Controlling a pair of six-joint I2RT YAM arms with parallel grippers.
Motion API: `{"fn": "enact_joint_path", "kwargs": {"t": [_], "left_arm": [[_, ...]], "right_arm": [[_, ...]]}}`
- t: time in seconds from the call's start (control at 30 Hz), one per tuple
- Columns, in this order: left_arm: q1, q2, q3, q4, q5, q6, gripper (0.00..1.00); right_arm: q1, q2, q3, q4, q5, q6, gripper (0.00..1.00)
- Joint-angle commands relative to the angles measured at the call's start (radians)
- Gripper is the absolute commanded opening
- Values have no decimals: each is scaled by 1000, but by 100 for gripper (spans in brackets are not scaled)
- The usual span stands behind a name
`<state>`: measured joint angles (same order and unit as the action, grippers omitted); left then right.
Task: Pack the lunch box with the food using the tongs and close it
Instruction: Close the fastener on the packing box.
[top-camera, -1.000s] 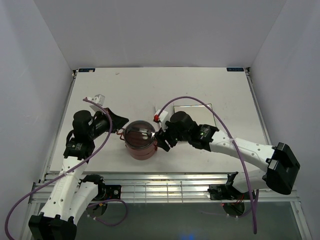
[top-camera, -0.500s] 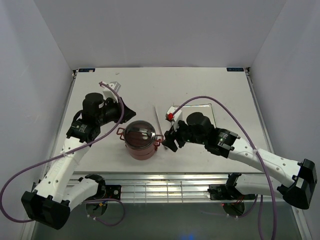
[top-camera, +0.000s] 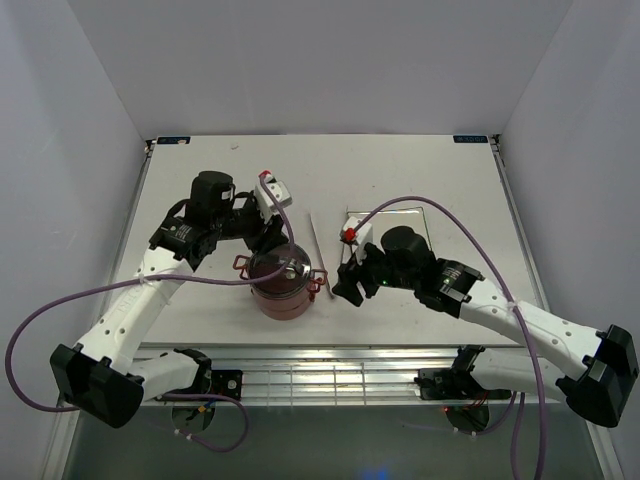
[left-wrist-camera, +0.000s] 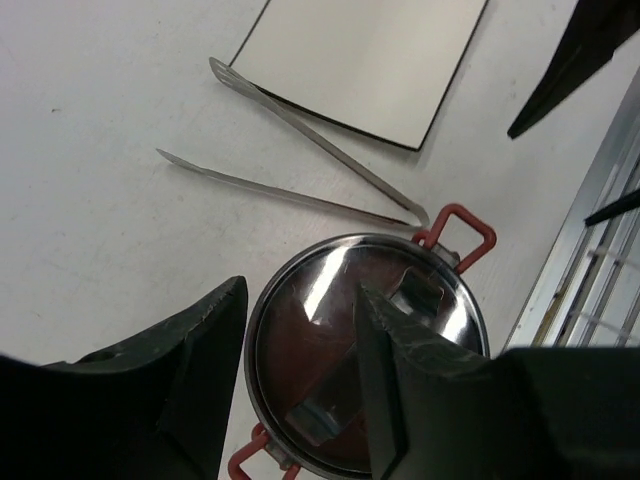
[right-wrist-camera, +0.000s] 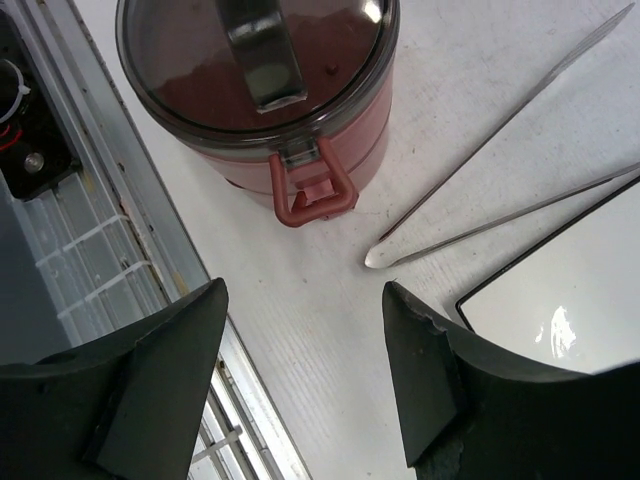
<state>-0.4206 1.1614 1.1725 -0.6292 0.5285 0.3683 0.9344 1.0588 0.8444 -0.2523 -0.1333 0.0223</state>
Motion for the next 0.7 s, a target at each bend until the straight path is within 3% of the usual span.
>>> {"fn": "enact_joint_path", "kwargs": {"t": [0.0,0.2,0.67], "left_arm": [[-7,-41,-36,-58,129,289,57],[-7,-26,27,-206,220,354,69],[-15,27,-4,-279,193,437,71]], "right_arm": [[-5,-49,-16,64,-80,11,69],[-5,-94,-54,70,-138,-5,70],[-13,-114,-88,93,-166,-16,69]]}}
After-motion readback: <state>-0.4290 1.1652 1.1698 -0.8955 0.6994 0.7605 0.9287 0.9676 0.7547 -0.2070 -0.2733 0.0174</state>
